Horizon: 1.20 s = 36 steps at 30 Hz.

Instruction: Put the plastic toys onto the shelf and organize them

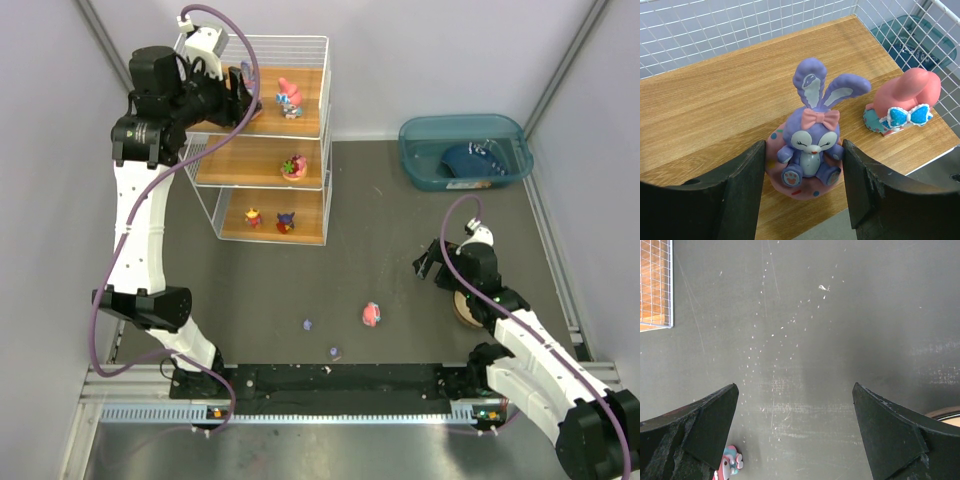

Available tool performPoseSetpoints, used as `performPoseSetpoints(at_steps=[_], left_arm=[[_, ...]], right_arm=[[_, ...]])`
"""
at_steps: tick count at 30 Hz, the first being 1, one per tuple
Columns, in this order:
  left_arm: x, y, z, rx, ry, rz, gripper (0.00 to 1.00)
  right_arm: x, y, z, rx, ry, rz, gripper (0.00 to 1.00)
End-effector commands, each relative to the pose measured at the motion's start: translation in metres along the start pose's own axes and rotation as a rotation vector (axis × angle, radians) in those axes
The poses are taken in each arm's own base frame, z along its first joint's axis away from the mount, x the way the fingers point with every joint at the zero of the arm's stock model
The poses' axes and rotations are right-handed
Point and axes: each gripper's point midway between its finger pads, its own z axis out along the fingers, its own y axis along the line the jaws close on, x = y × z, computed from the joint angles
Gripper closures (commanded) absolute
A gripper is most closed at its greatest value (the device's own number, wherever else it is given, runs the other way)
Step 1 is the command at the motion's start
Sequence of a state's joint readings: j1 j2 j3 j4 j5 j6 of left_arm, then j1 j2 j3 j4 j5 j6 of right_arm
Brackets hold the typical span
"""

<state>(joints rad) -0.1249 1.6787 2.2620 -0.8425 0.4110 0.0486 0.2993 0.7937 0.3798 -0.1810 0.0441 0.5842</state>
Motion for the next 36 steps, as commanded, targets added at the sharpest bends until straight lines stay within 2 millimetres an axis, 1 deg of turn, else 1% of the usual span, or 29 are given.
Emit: performPoseSetpoints(at_steps=[1, 6, 20, 36], left_arm=[[0.002, 0.005, 0.006, 0.004, 0.003, 0.012, 0.75], [0.005, 0.005, 0.008, 0.005, 0.01, 0.011, 0.67], [0.015, 0.004, 0.013, 0.021, 0.025, -0.009, 0.57], [0.025, 0.004, 0.01, 0.009, 0.034, -0.028, 0.54]], right_arm=[[-0.019, 0.012, -0.002, -0.028, -0.051, -0.012, 0.01], [-0.019, 0.012, -0.002, -0.028, -0.051, -0.015, 0.01], [-0.018, 0.012, -0.002, -0.029, -0.049, -0.017, 0.01], [-0.018, 0.012, -0.002, -0.027, -0.048, -0.015, 0.01]])
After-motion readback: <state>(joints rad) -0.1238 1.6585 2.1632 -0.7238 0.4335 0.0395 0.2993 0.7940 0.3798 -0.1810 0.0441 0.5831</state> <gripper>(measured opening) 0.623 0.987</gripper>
